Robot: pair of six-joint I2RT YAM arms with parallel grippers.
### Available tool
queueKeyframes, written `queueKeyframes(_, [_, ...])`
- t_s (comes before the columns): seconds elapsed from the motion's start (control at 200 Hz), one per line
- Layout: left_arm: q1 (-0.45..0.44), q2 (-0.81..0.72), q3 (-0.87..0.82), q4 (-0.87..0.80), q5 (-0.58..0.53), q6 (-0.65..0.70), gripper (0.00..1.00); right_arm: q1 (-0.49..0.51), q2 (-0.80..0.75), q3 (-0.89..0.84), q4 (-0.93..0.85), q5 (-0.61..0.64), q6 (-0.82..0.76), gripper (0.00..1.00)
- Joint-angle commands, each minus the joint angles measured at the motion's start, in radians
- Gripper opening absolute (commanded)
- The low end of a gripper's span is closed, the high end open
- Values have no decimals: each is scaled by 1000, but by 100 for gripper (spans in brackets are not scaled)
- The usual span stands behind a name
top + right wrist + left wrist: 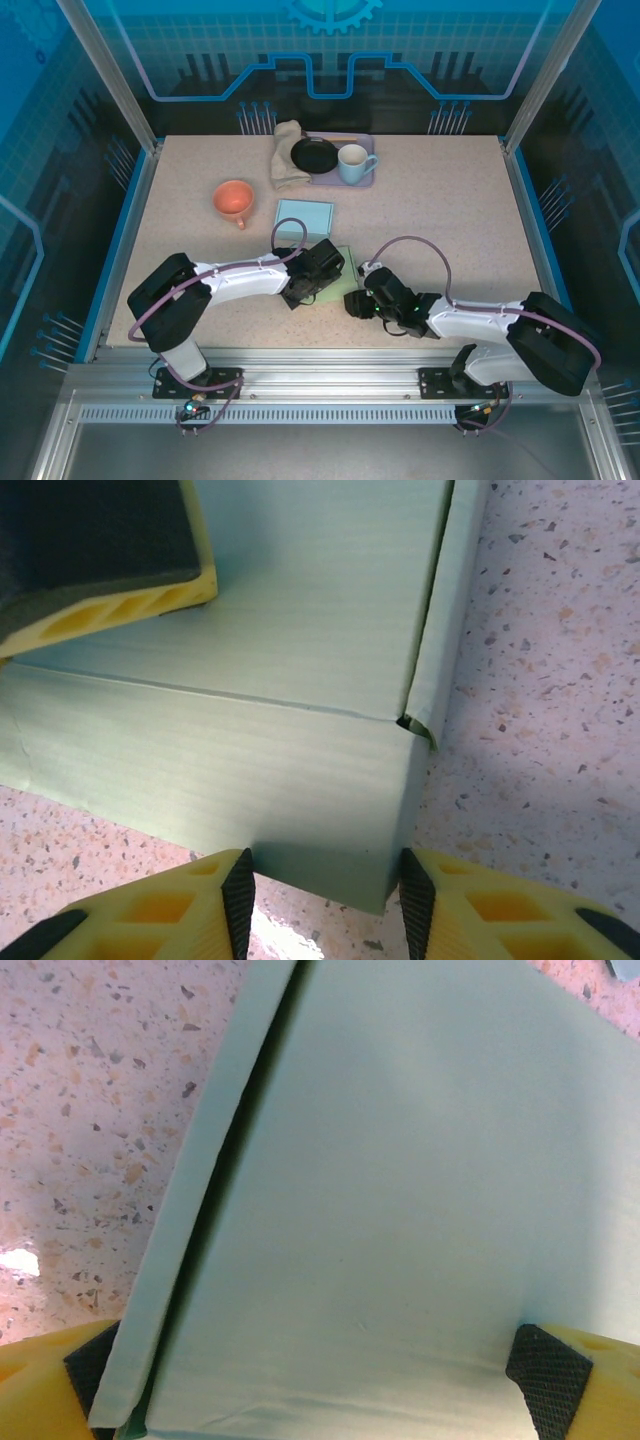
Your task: Fold the paper box
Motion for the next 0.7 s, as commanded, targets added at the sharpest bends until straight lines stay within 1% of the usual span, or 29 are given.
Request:
queueKeyframes(0.0, [10, 41, -32, -74, -27, 14, 99, 17, 19, -32, 67, 49, -41, 43])
queueKeyframes(0.31, [16, 10, -60, -86, -47, 59, 99, 16, 80, -55, 181, 103, -101, 43])
queueKeyframes(0.425, [16, 7, -62, -89, -50, 73, 99, 17, 121, -48, 232, 97, -116, 43])
queueKeyframes(0.595, [17, 13, -53, -93, -46, 97, 99, 17, 175, -26, 267, 108, -118, 43])
queueKeyframes(0.695, [21, 15, -55, -99, -47, 102, 99, 17, 187, -29, 282, 136, -108, 44])
